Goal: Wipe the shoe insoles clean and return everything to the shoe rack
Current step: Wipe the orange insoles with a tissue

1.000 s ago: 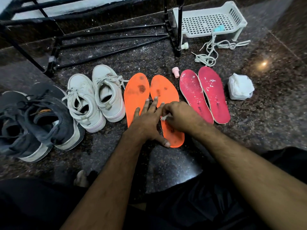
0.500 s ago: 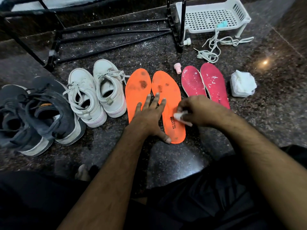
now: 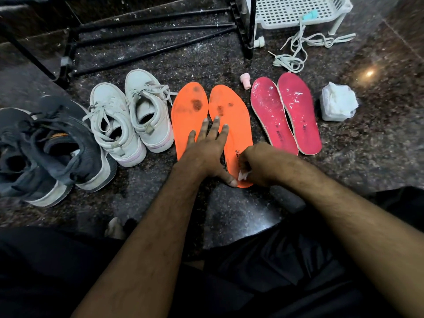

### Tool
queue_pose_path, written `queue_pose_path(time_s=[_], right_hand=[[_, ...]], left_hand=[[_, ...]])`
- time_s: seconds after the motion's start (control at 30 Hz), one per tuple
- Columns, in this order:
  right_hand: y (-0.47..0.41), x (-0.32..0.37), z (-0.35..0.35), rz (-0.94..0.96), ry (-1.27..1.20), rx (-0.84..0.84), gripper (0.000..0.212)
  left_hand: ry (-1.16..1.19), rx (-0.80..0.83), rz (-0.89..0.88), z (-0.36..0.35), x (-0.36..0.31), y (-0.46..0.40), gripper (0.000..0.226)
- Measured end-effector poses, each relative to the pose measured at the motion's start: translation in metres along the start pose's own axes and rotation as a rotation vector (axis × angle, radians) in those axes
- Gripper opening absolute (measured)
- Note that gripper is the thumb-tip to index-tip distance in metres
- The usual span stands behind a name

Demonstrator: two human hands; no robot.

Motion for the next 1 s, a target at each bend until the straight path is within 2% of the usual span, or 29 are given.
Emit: queue_pose_path(time_s=[0.07, 0.13, 0.17, 0.2, 0.3, 0.33, 0.37, 0.47, 0.6, 0.7, 0.8, 0.87, 0.93, 1.0], right_hand=[[0.005, -0.005, -0.003, 0.046, -0.188, 0.091, 0.006], [0.009, -0.012, 0.002, 0.079, -0.476, 0.21, 0.006], [0.007, -0.018, 0.008, 0.082, -0.572, 0.168, 0.008], [0.001, -0.025, 0.015, 0.067, -0.632, 0.044, 0.009], [-0.02, -0.046, 0.037, -0.039, -0.66, -0.549, 0.005], [-0.025, -0.05, 0.038, -0.054, -0.592, -0.684, 0.009], [-0.031, -0.05, 0.038, -0.045, -0.502, -0.742, 0.013], [-0.05, -0.045, 0.024, 0.094, -0.274, -0.626, 0.02], [-0.049, -0.035, 0.02, 0.225, -0.221, -0.487, 0.023], [-0.039, -0.015, 0.015, 0.319, -0.169, -0.303, 0.022], [-0.026, 0.001, 0.003, 0.332, -0.16, -0.078, 0.023], [-0.015, -0.004, 0.006, 0.318, -0.107, 0.013, 0.022], [-0.004, -0.018, 0.017, 0.288, -0.107, -0.013, 0.022], [0.002, -0.035, 0.035, 0.231, -0.18, -0.233, 0.018]], left_hand=[[-0.014, 0.004, 0.0, 0.0, 0.0, 0.001, 0.159], [-0.016, 0.003, -0.002, 0.0, 0.001, 0.002, 0.16], [-0.008, 0.001, -0.006, 0.0, 0.001, 0.002, 0.16], [0.004, 0.001, -0.013, 0.0, 0.002, 0.002, 0.16], [0.031, 0.004, -0.02, 0.001, 0.003, 0.002, 0.161], [0.036, 0.005, -0.022, 0.002, 0.002, 0.002, 0.16], [0.042, 0.004, -0.024, 0.002, 0.003, 0.001, 0.16], [0.067, -0.011, -0.019, -0.001, 0.004, 0.0, 0.159], [0.109, -0.033, -0.004, -0.002, 0.007, 0.002, 0.165], [0.131, -0.043, -0.01, 0.0, 0.006, 0.003, 0.168], [0.106, -0.029, 0.002, 0.0, 0.006, 0.003, 0.171], [0.085, -0.019, -0.007, 0.0, 0.008, 0.004, 0.171], [0.064, -0.039, -0.009, 0.003, 0.009, 0.005, 0.171], [0.038, -0.078, -0.012, 0.008, 0.008, 0.005, 0.167]])
Point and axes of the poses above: each hand's wrist, its own y-axis away from the middle knuckle, its own z-axis out of the back of the hand, x = y × z, the point moved 3 cm from there along -y, towards the middle knuckle, and after that the axes turned 5 degrees about z, right-handed, at the moved point
